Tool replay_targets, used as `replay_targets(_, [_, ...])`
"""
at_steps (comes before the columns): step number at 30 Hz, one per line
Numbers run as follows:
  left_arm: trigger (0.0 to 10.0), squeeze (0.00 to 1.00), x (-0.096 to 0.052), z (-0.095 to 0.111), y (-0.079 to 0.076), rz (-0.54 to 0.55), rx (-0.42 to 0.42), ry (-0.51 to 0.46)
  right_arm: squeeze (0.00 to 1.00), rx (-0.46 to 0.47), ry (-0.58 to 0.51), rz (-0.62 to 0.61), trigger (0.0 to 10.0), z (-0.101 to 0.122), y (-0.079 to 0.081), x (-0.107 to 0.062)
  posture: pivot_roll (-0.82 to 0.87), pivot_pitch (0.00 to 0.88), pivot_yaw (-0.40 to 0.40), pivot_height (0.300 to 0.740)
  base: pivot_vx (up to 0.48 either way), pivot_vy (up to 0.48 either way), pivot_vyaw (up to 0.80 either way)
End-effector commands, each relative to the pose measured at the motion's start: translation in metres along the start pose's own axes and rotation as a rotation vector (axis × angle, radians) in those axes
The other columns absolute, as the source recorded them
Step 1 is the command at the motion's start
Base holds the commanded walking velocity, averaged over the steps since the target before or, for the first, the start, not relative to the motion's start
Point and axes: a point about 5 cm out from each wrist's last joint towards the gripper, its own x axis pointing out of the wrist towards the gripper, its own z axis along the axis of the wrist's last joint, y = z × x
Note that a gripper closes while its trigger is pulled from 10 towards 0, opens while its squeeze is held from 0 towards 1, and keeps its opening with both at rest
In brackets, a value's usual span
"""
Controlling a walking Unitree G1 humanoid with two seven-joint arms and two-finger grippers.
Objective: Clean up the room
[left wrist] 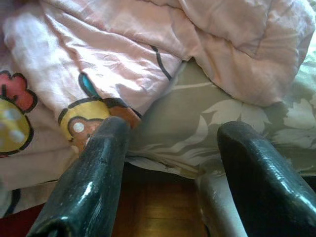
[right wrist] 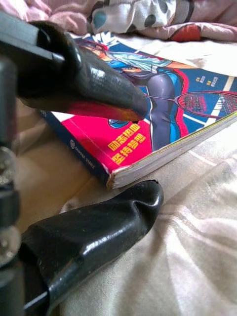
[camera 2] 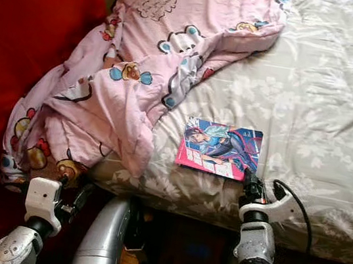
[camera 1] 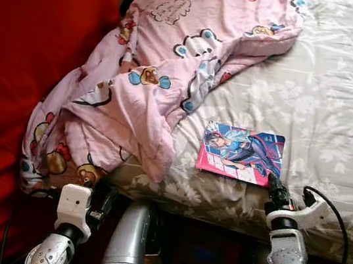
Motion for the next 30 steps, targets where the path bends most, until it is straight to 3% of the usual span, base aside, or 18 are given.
replay_targets(1, [10.0, 0.00, -0.008, -0.008, 0.006, 0.005, 0.037, 0.054, 0.00, 0.106, 0.100, -0.121, 10.0, -0.030, -0.023, -0.022, 0.10, 0.390, 0.222, 0.598, 0.000, 0.000, 0.00])
replay_targets(3, [10.0, 0.00, -0.009, -0.007, 0.006, 0.004, 0.041, 0.055, 0.00, 0.152, 0.109, -0.132, 10.0, -0.033, -0.024, -0.023, 0.10, 0.390, 0.226, 0.598, 0.000, 0.000, 0.00])
replay_targets(9, [10.0, 0.00, -0.011, -0.006, 0.007, 0.000, 0.052, 0.062, 0.00, 0.174, 0.172, -0.158, 10.0, -0.043, -0.023, -0.025, 0.11, 0.390, 0.228, 0.598, 0.000, 0.000, 0.00])
replay_targets(15, [10.0, 0.00, -0.012, -0.006, 0.010, 0.007, 0.061, 0.065, 0.00, 0.161, 0.274, -0.130, 10.0, -0.061, -0.010, -0.022, 0.13, 0.386, 0.231, 0.598, 0.000, 0.000, 0.00])
replay_targets(30, [10.0, 0.00, -0.012, -0.005, 0.013, 0.018, 0.075, 0.068, 0.00, 0.181, 0.332, -0.067, 10.0, -0.073, 0.016, -0.008, 0.14, 0.379, 0.226, 0.598, 0.000, 0.000, 0.00])
